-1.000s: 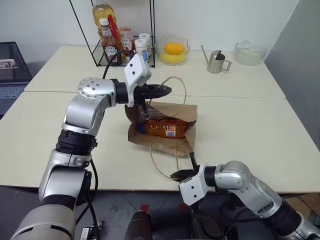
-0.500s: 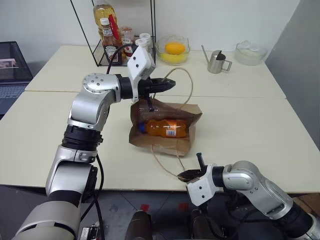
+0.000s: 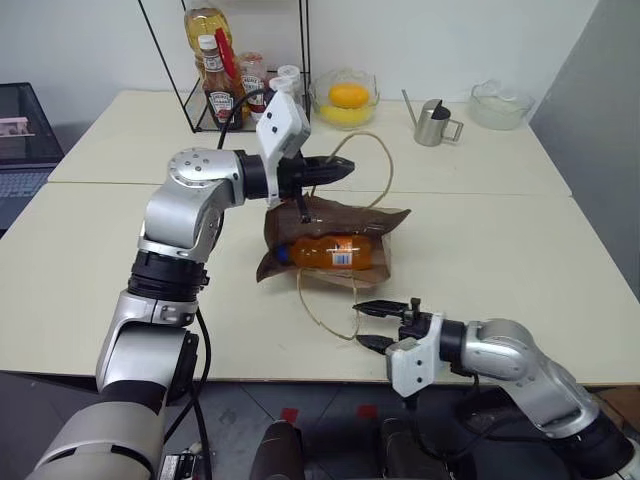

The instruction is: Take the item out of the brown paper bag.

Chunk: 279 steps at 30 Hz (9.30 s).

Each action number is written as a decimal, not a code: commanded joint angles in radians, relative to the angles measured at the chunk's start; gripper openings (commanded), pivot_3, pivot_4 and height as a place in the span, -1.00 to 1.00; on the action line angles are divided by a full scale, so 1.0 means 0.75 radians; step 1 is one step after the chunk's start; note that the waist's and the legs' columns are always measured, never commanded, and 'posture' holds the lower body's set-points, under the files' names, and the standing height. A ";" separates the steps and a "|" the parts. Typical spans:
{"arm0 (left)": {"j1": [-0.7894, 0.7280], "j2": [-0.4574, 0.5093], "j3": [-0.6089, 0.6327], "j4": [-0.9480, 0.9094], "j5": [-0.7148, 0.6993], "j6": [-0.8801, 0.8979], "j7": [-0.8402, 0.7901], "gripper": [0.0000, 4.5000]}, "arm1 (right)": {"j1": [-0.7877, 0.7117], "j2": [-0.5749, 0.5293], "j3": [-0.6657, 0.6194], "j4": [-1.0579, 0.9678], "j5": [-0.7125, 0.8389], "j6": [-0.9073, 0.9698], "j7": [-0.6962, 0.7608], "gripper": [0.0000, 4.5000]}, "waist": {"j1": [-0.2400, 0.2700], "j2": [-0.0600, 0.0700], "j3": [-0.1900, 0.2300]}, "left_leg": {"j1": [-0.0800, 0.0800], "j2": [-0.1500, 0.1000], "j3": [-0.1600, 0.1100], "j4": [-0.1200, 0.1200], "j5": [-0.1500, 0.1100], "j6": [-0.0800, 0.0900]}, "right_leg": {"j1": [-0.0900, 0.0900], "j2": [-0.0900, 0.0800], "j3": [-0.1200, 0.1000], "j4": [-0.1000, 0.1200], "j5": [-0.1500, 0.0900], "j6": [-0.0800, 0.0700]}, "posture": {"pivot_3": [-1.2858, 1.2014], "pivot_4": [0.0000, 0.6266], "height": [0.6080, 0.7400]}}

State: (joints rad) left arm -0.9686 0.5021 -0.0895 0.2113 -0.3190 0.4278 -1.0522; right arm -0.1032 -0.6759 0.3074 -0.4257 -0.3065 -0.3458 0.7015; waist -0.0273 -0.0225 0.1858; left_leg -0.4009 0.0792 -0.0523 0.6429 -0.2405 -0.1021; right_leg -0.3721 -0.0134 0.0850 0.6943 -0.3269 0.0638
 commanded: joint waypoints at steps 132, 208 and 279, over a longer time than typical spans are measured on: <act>-0.052 -0.028 0.059 0.142 -0.092 -0.025 -0.119 -1.00 | -0.662 0.426 -0.109 -0.323 0.191 0.978 0.112 0.08 | -0.007 0.002 0.001 | -0.014 0.001 -0.001 -0.004 0.000 0.000 | -0.018 0.001 0.000 0.002 0.000 -0.001 | 0.03 -0.52 1.00; -0.268 -0.103 0.115 0.587 0.089 -0.330 -0.001 -0.81 | -0.271 -0.210 -0.557 -0.402 0.556 1.044 0.267 1.00 | -0.003 0.001 0.001 | -0.017 -0.001 -0.002 0.003 0.002 -0.003 | -0.016 0.001 0.003 0.003 0.001 0.001 | 0.03 -0.52 1.00; 1.283 -0.002 0.483 -0.894 0.079 0.045 0.703 0.98 | 0.491 0.232 -0.814 -0.506 0.779 0.977 -0.283 1.00 | -0.003 0.000 -0.002 | 0.003 0.001 0.001 -0.003 0.000 0.001 | 0.000 0.005 0.011 0.002 0.000 0.000 | 0.03 -0.52 1.00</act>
State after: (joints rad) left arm -0.0050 0.5056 0.2688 -0.4227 -0.2462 0.4586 -0.5409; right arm 0.2627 -0.5042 -0.2919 -0.7891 0.2867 0.4185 0.4985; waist -0.0292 -0.0222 0.1843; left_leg -0.3989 0.0802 -0.0514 0.6410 -0.2401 -0.1015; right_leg -0.3719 -0.0098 0.0933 0.6960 -0.3271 0.0640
